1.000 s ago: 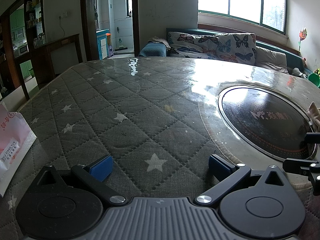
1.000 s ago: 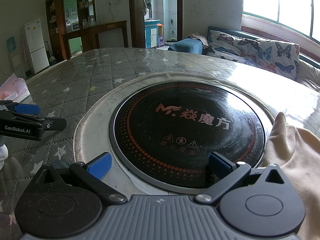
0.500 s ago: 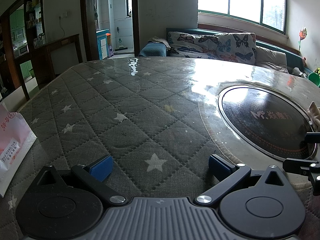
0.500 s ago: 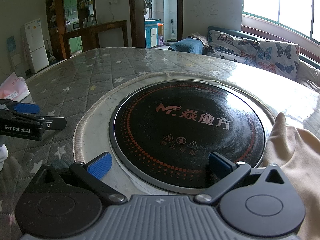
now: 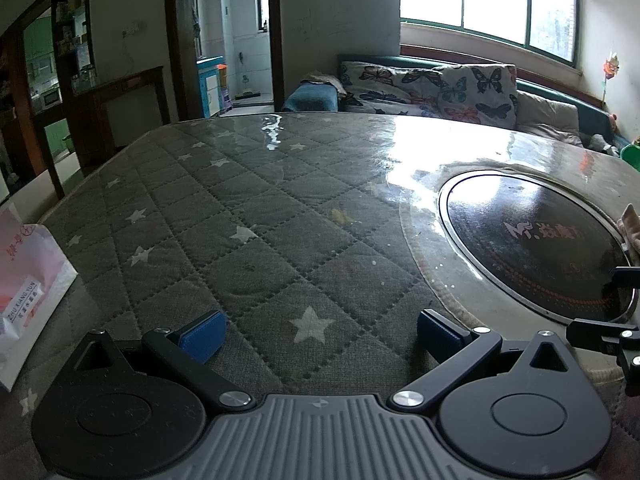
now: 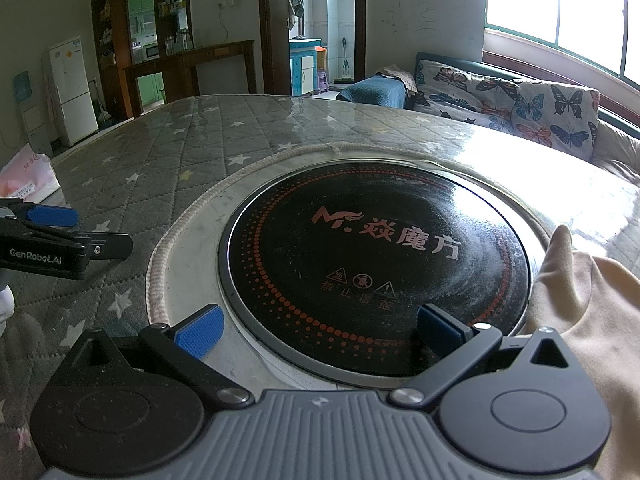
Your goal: Fold clothes
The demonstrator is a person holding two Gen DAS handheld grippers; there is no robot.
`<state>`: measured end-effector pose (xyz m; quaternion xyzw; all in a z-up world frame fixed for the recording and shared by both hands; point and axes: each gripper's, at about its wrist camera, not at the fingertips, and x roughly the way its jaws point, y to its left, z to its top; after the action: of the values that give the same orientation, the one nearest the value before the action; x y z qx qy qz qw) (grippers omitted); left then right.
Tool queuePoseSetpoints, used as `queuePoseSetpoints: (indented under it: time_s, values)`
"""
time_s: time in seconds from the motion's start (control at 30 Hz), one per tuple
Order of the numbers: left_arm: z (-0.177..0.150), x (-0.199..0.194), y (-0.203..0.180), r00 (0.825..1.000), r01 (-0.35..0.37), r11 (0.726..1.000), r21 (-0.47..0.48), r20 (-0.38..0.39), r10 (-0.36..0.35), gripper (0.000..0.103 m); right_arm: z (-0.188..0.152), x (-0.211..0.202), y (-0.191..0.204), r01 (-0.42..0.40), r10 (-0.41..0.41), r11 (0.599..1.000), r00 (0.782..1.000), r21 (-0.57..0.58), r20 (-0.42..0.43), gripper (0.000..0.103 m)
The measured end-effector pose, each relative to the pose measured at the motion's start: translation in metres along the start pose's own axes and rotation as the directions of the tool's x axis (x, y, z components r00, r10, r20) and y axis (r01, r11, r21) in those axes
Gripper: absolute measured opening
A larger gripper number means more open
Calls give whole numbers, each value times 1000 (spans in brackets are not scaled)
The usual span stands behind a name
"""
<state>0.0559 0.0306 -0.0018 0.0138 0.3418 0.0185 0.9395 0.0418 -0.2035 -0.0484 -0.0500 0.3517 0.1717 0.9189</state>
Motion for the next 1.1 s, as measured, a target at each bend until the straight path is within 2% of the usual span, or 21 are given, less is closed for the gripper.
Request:
queuePoseSetpoints:
  time_s: [0.2,0.53,0.73,0.9,1.1]
  values:
    - [4,-3,-13,998,-65,998,25,-26,66,103,0,0,0,0,0,1000,1000,0,0,103]
    - [2,-8,-20,996,-61,998,-1,-59,60,103,0,-1,-1,-1,1,1000,1000,1,-3,103]
    - [-1,-21,-32,997,-30,999,10,-70,31,103,-4,-13,-1,-31,31,999,1000,26,2,103]
    - [-2,-35,-46,999,1,999,42,-51,1,103,-14,-41,-4,-9,6,998,999,65,38,103]
    - [0,-48,-65,998,48,995,84,-39,-45,103,-26,-73,-8,46,-48,998,997,41,63,103]
